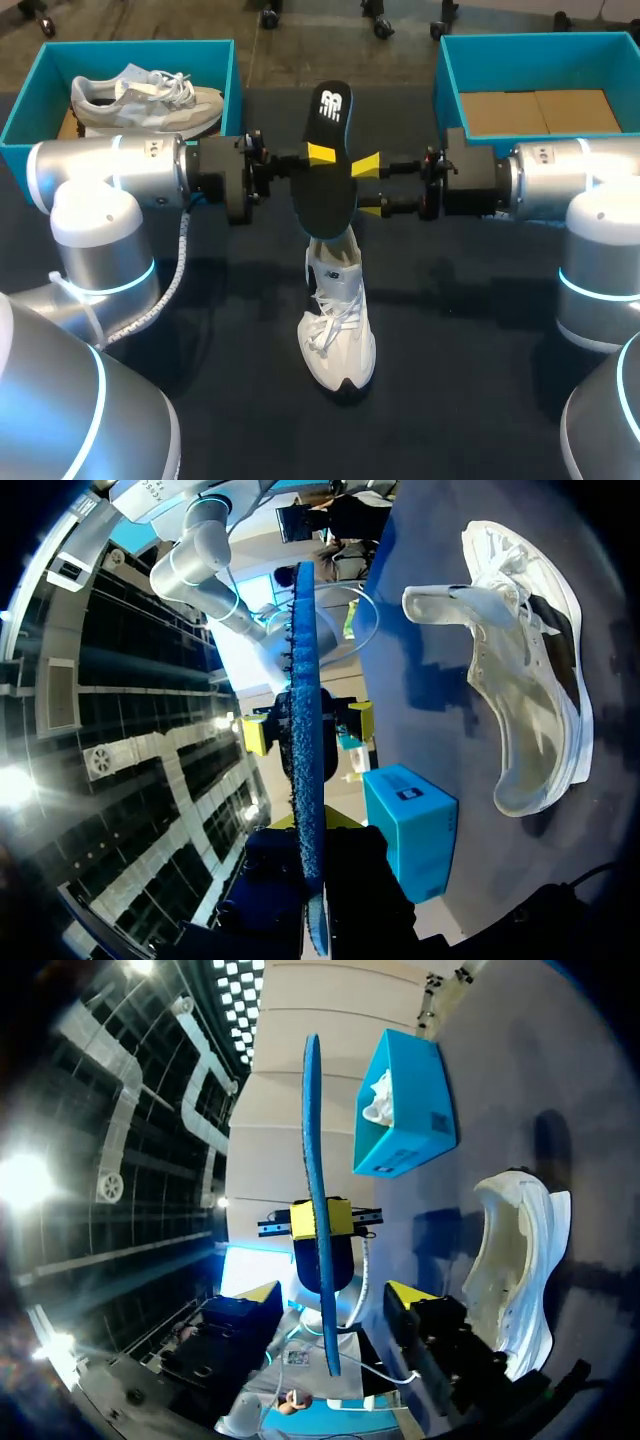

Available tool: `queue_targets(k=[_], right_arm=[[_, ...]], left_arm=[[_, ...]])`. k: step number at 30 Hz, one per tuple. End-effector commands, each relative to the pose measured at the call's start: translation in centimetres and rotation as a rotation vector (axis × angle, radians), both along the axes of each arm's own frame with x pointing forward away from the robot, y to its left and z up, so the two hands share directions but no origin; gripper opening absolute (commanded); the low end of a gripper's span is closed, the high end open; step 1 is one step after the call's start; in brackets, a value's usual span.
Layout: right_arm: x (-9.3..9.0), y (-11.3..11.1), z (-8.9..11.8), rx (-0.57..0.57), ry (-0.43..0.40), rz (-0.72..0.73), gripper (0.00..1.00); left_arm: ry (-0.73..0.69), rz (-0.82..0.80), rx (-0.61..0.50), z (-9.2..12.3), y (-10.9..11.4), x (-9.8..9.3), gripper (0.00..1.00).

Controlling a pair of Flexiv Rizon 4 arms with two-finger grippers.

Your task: Take the shoe out of the shoebox, open the shoe tongue, remove and reinsert the insole, then place the shoe into the shoebox

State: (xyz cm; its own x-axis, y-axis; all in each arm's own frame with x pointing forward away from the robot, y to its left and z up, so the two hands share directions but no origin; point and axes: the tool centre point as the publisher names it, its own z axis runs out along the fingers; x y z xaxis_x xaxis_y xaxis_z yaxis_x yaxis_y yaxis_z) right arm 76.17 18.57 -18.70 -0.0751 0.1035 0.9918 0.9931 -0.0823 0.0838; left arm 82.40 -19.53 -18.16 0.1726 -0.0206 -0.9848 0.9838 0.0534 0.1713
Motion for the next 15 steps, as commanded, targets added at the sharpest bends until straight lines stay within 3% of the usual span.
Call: queue_targets(k=[1, 15], right_arm=[[0.7, 0.9, -0.2, 0.005, -0.001, 0.017, 0.45], [1.1, 1.8, -0.3, 0.016, -0.006, 0.04, 0.25]], left_arm=[[-0.003, 0.007, -0.006, -0.4, -1.0, 0.5, 0.0], [0.005, 0.018, -0.044, -0.2, -2.8, 0.0, 0.0]])
